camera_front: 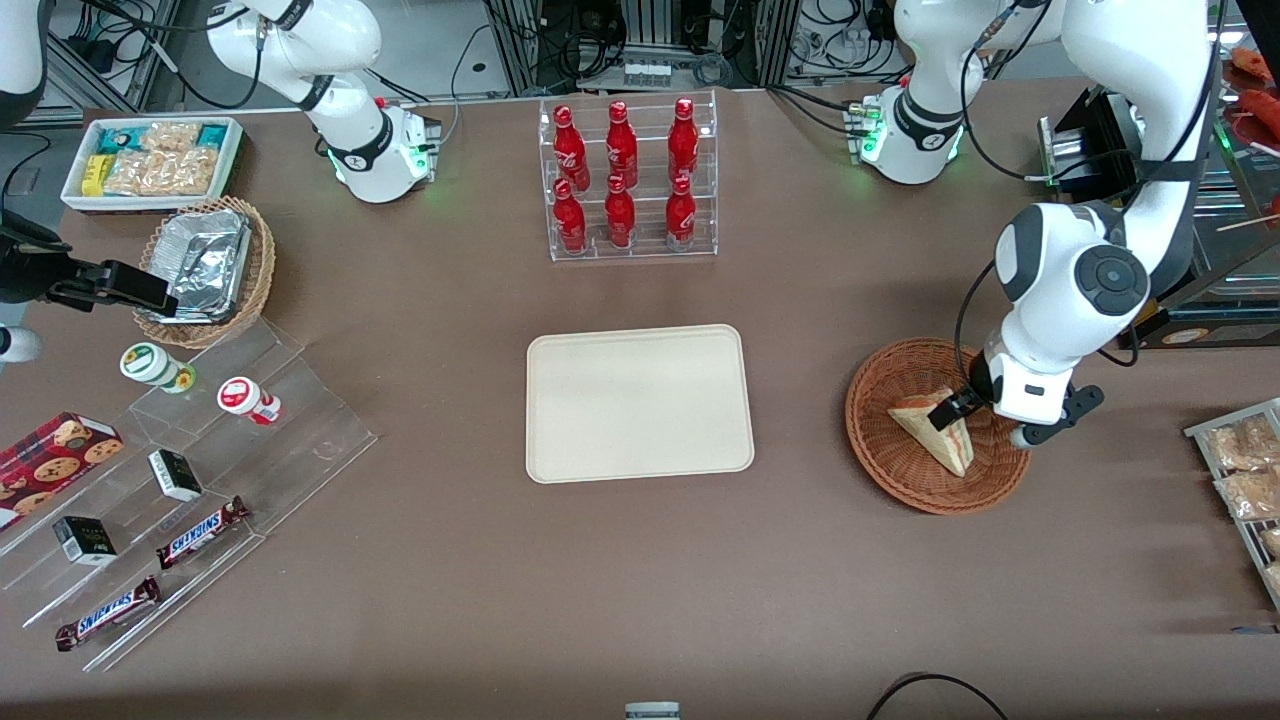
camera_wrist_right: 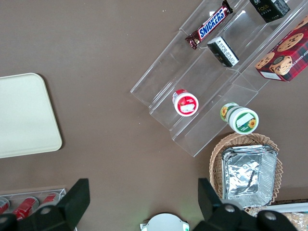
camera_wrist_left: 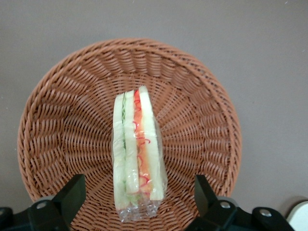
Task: Place sandwich from basket to tray
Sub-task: 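Lower the open left gripper around the sandwich and close it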
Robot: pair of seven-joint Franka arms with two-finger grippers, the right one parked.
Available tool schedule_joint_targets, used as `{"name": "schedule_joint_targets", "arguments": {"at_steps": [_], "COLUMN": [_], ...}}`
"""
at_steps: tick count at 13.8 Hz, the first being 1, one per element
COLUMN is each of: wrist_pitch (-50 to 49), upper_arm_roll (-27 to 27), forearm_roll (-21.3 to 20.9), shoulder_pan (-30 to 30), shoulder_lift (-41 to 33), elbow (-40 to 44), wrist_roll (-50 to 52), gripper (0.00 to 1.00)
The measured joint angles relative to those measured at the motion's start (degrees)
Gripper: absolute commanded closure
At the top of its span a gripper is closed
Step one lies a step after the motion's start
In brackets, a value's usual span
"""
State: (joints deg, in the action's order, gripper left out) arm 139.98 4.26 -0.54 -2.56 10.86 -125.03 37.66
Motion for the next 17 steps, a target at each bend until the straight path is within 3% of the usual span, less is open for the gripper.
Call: {"name": "schedule_joint_targets", "arguments": {"at_steps": [9, 10, 11, 12, 13, 17], "wrist_pitch": [6.6, 7.0, 7.4, 7.7, 7.9, 8.3], "upper_arm_roll": [0.0, 0.0, 0.0, 0.0, 0.0, 0.0], "forearm_roll": [0.0, 0.0, 0.0, 0.0, 0.0, 0.0], "shoulder_pan": [0.0, 0.0, 0.0, 0.0, 0.0, -0.1], "shoulder_lift": [3.1, 3.6, 4.0, 4.3, 4.6, 5.1], "elbow": [-3.4, -3.5, -3.6, -3.7, -3.7, -3.6], "wrist_roll": [0.4, 0.4, 0.5, 0.5, 0.5, 1.0], "gripper": [0.00, 0.07, 0.30, 0.74, 1.00, 1.00]}}
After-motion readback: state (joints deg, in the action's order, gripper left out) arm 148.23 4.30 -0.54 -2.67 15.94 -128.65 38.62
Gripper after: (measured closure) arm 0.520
